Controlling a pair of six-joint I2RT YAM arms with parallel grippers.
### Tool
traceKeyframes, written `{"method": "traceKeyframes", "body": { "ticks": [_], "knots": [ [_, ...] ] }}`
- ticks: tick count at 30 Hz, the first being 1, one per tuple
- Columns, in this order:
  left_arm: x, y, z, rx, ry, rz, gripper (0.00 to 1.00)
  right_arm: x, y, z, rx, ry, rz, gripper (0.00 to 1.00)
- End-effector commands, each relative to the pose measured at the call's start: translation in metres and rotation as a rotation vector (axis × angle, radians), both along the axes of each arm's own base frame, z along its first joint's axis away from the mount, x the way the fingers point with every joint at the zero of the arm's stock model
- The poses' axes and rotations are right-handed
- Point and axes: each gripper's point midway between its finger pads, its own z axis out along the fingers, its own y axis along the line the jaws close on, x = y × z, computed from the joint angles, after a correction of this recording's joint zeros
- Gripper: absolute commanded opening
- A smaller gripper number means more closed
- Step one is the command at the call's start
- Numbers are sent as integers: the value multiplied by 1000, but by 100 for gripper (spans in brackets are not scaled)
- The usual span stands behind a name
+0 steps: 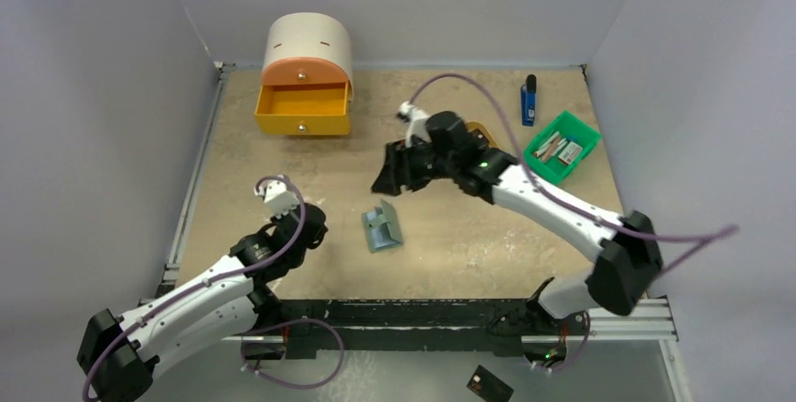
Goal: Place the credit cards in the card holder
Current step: Close the card holder at the center of the board.
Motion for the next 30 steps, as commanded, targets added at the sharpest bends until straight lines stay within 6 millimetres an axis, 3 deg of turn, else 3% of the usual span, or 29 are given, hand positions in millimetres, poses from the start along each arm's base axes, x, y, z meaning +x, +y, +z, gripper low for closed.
{"method": "traceKeyframes", "body": {
  "ticks": [1,4,7,11,16,30],
  "knots": [
    [10,-5,18,-32,-51,20,8,42,-89,-26,-126,21,-325,55],
    [14,-15,13,-44,-43,-9,8,27,-96,-64,-198,96,-274,38],
    [17,-27,1,-53,-18,-38,7,24,-86,-89,-183,135,-229,32],
    [20,-42,-15,-59,32,-76,3,16,-55,-89,-66,151,-130,31],
    [20,-51,-28,-73,63,-99,1,6,-27,-100,-75,177,-45,29],
    [14,-50,-44,-66,102,-108,0,-7,2,-131,-116,234,16,24]
  ]
}}
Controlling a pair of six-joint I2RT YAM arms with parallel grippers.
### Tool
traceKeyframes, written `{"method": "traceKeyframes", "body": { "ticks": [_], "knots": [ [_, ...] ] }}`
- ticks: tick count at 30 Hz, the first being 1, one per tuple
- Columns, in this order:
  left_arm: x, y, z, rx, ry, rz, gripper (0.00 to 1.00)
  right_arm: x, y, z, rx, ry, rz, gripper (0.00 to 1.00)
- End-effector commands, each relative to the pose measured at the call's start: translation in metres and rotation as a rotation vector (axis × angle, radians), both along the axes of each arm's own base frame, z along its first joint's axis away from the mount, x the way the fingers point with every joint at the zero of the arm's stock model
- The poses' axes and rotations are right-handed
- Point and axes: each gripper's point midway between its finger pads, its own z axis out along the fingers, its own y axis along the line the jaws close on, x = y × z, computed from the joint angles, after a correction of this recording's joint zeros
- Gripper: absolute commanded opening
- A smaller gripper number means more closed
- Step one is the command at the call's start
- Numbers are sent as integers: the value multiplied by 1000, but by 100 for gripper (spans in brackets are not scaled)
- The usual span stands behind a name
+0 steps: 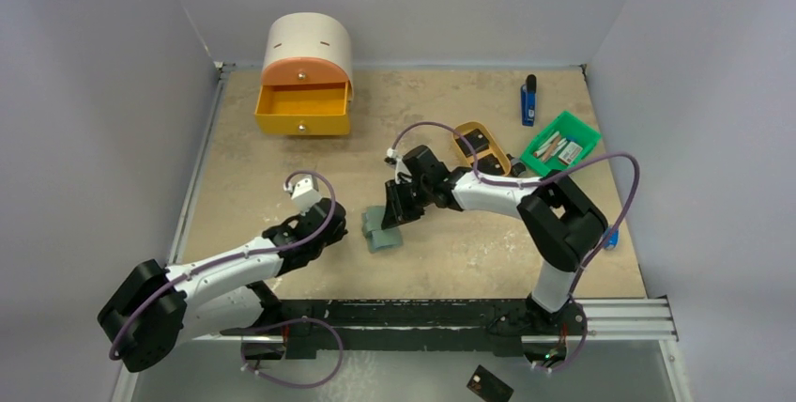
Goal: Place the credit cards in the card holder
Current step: Close the card holder at the center of the board.
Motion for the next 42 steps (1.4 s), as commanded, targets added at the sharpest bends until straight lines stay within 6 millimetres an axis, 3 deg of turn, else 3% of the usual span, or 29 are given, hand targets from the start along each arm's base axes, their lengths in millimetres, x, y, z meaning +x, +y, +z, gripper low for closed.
{"method": "traceKeyframes", "body": {
  "ticks": [1,8,16,22,26,33,37,42],
  "knots": [
    [5,-4,6,-32,-27,2,0,2,22,15,55,-25,33,25],
    [8,-8,27,-63,-67,-11,0,-2,28,5,27,-21,41,29],
    [17,-62,61,-283,-136,-164,0,-3,24,-17,-28,19,3,29],
    [24,-86,59,-354,-120,-190,0,-4,24,-23,-35,27,-1,29],
    [29,-87,50,-334,-93,-164,0,-3,23,-24,-39,26,-3,29],
    [23,-73,17,-268,-18,-114,0,-3,22,-13,-28,15,-14,31],
    [17,-63,-2,-225,20,-93,0,-4,23,0,-4,7,-21,36],
    [11,-54,-18,-184,56,-77,0,-8,18,17,6,10,-31,50]
  ]
}}
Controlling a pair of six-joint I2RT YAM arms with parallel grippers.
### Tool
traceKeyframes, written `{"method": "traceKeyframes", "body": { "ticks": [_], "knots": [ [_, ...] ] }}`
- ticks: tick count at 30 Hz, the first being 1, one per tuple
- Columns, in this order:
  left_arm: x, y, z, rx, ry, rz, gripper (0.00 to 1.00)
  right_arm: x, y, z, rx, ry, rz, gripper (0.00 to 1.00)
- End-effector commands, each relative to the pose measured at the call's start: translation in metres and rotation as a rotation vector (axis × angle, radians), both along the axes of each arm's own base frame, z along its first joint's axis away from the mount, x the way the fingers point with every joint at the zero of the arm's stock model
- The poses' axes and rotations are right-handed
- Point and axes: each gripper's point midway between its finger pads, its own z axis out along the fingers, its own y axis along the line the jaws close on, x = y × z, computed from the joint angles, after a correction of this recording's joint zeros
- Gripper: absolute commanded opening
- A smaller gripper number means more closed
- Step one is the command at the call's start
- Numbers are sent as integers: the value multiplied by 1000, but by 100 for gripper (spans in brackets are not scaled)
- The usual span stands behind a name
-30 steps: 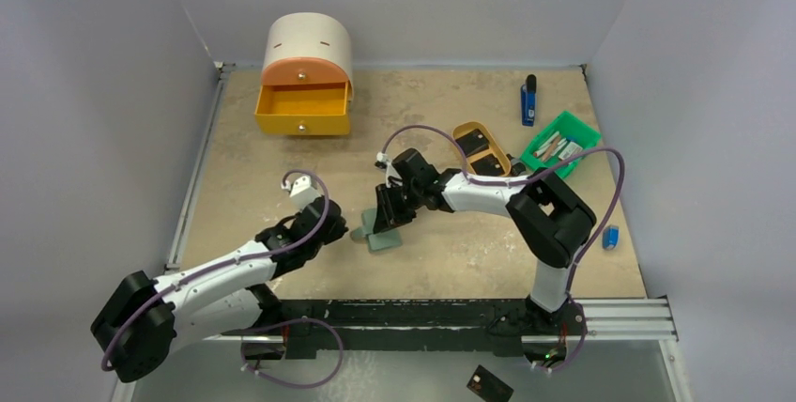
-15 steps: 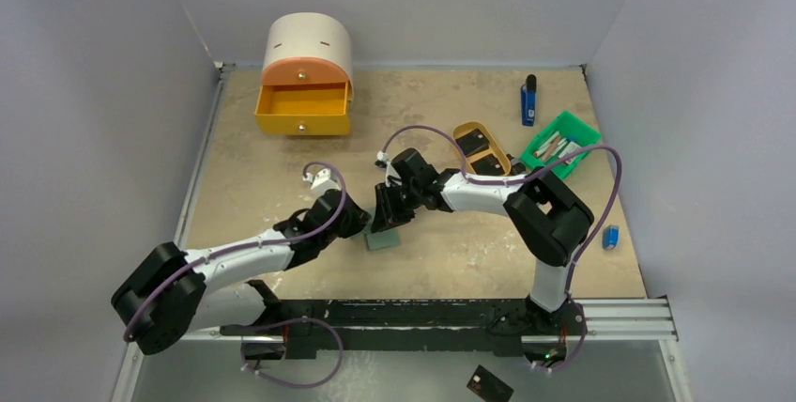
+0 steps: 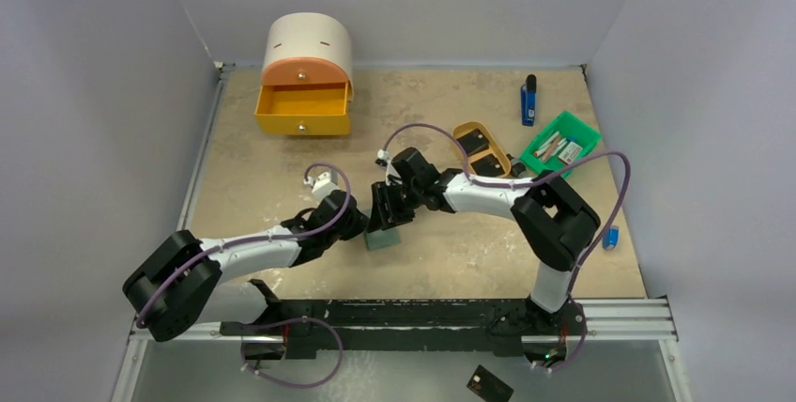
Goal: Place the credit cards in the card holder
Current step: Close the card holder at the center of the board.
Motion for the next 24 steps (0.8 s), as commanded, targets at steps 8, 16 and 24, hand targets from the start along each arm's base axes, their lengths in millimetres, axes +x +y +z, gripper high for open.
{"method": "traceKeyframes", "body": {
  "ticks": [8,16,24],
  "knots": [
    [-5,22,-21,68,25,50,0,-2,-22,41,9,-29,-91,60],
    [-9,27,-28,78,34,52,0,4,-39,23,56,94,-178,65],
    [-11,29,-31,84,36,53,0,1,-26,11,158,159,-132,65]
  ]
}}
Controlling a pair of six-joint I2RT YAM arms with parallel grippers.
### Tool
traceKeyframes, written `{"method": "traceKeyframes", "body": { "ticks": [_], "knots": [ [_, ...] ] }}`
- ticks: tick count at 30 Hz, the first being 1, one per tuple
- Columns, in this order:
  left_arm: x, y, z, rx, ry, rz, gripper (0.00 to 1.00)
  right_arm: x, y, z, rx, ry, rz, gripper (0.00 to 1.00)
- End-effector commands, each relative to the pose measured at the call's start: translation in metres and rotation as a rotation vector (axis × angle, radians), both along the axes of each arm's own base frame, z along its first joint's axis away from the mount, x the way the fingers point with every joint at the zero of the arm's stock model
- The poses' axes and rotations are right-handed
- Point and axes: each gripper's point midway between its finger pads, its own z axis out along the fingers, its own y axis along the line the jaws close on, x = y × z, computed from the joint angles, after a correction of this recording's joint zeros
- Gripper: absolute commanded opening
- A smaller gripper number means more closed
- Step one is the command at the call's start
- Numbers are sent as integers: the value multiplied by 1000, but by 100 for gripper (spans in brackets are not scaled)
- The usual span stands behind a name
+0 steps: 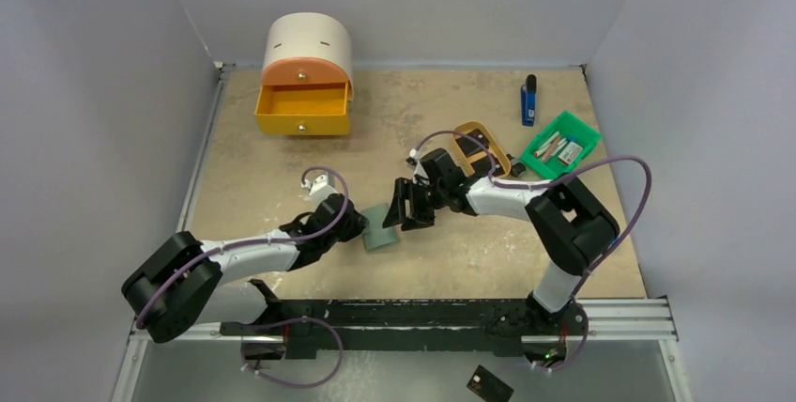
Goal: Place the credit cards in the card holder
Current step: Close the card holder at the center of the board.
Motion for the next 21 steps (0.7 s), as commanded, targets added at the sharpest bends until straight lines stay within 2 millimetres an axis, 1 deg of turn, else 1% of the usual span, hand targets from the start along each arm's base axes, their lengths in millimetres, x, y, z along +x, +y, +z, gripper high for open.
{"method": "traceKeyframes", "body": {
  "ticks": [1,6,9,16,19,21],
  "knots": [
    [-13,23,-26,93,63,29,0,-5,22,9,128,31,51,65],
    [-17,30,-33,107,78,41,0,-10,22,0,151,68,46,64],
    [-19,33,-36,112,82,48,0,-13,23,-5,167,81,46,62],
    [-21,34,-40,112,92,51,0,-13,31,-13,206,103,47,56],
    [-21,34,-40,114,92,49,0,-12,34,-15,214,109,49,52],
    [-21,34,-40,114,93,48,0,-11,36,-15,218,110,51,47]
  ]
}}
